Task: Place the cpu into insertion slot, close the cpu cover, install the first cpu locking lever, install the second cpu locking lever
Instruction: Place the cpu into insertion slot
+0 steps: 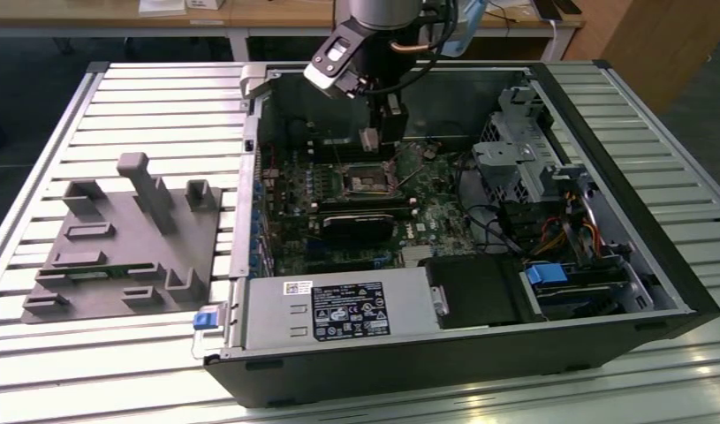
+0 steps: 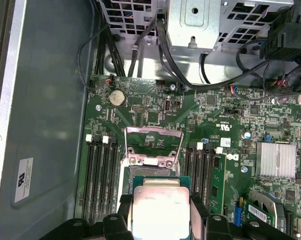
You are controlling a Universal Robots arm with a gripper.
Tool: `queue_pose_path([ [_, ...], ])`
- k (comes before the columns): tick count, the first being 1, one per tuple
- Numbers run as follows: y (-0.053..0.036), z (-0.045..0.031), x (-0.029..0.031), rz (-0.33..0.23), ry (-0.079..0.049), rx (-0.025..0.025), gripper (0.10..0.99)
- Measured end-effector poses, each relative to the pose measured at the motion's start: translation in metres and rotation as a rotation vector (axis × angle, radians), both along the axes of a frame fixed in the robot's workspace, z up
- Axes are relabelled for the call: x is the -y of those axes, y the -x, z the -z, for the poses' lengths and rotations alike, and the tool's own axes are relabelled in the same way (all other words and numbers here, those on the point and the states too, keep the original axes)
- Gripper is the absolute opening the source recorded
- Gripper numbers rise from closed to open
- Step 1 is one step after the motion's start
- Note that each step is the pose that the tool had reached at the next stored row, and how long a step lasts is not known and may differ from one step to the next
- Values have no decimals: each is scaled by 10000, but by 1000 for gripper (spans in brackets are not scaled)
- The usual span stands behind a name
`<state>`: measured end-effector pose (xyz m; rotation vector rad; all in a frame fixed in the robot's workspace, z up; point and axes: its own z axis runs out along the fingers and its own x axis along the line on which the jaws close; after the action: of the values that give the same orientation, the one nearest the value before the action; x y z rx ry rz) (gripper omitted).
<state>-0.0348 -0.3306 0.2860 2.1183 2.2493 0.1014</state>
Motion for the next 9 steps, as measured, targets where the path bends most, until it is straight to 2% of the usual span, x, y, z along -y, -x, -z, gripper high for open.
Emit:
queue_pose_path([
  [9, 5, 32, -10, 107, 0, 0, 541],
])
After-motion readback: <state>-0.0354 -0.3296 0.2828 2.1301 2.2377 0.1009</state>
